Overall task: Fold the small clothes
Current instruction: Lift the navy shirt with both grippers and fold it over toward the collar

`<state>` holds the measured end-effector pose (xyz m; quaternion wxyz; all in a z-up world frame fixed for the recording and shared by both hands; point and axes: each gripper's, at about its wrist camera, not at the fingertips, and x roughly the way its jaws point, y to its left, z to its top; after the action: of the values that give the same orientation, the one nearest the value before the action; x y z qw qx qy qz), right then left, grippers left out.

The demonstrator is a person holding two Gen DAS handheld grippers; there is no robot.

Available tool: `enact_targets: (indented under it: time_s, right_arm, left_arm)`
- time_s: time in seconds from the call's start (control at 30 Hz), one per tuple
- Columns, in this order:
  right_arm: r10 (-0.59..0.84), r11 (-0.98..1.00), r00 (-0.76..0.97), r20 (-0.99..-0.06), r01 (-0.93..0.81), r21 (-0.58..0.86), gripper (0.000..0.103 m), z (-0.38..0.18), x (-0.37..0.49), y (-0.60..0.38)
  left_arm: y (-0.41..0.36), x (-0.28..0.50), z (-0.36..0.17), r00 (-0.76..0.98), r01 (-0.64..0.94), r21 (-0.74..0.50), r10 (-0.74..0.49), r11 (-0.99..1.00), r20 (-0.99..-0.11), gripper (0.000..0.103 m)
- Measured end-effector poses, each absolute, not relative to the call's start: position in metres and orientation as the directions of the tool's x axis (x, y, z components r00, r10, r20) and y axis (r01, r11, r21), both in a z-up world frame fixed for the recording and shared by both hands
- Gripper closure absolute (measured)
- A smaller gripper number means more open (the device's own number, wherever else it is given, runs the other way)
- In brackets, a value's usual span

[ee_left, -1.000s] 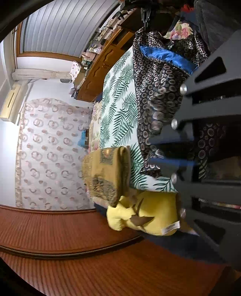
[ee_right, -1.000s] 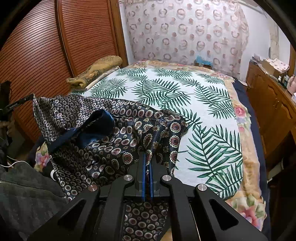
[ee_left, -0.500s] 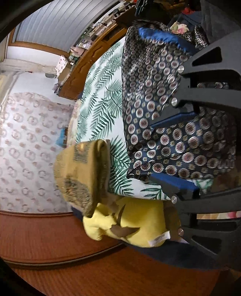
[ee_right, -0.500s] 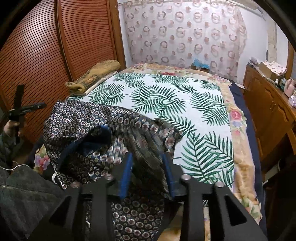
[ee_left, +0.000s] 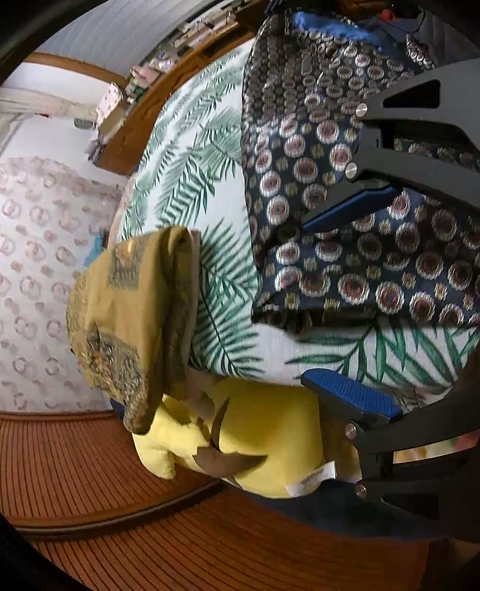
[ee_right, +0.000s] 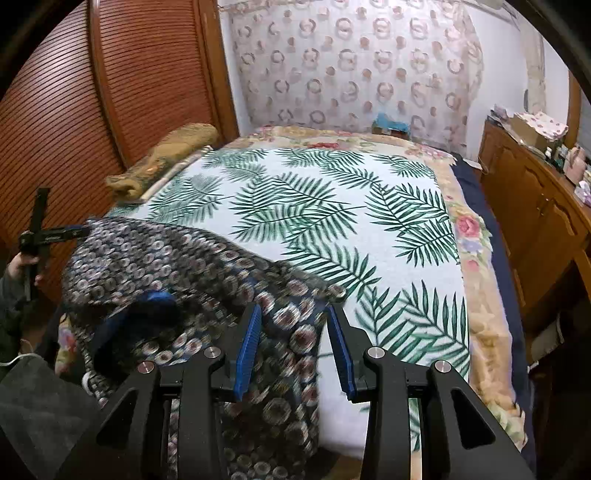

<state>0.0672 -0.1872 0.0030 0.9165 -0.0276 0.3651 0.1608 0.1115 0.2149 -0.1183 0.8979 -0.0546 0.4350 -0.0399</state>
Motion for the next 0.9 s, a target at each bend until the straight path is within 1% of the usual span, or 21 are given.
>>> enact_targets:
  time_s: [0.17, 0.37, 0.47, 0.57, 0.63, 0.83, 0.9]
  right_arm:
    - [0.254, 0.958, 0.686, -0.682, -0.274, 0.081, 0.064, -0.002, 0.089, -0.189]
    - [0.248, 0.963, 0.682, -0.688, -0.251, 0.099, 0.064, -0.011, 0.102, -0.188]
    - [0.247, 0.963, 0.672, -0.698, -0.249, 0.101, 0.064, -0.017, 0.106, -0.188]
    - [0.236, 0.967, 0.663, -0.710, -0.236, 0.101, 0.057, -0.022, 0.111, -0.191]
    - [0.236, 0.968, 0.661, -0.713, -0.225, 0.111, 0.056, -0.024, 0.116, -0.192]
    - [0.241, 0.970, 0.642, -0.728, -0.186, 0.156, 0.056, -0.027, 0.132, -0.200]
    - [0.268, 0.963, 0.627, -0.732, -0.197, 0.183, 0.056, -0.030, 0.134, -0.198]
  left_arm:
    - [0.218, 0.117, -0.130, 0.593, 0.003, -0.120, -0.098, 0.993, -0.799, 0.026]
    - [0.217, 0.118, -0.138, 0.592, -0.009, -0.088, -0.066, 0.996, -0.804, 0.024]
    - [0.222, 0.117, -0.141, 0.595, -0.017, -0.125, -0.091, 0.992, -0.799, 0.023]
    - [0.228, 0.118, -0.143, 0.593, -0.030, -0.172, -0.121, 0.985, -0.796, 0.023]
    - [0.228, 0.117, -0.144, 0.593, -0.036, -0.184, -0.128, 0.982, -0.795, 0.023]
    - [0.224, 0.115, -0.140, 0.605, -0.042, -0.155, -0.098, 0.987, -0.790, 0.023]
    - [0.221, 0.111, -0.134, 0.633, -0.038, -0.135, -0.080, 0.990, -0.770, 0.023]
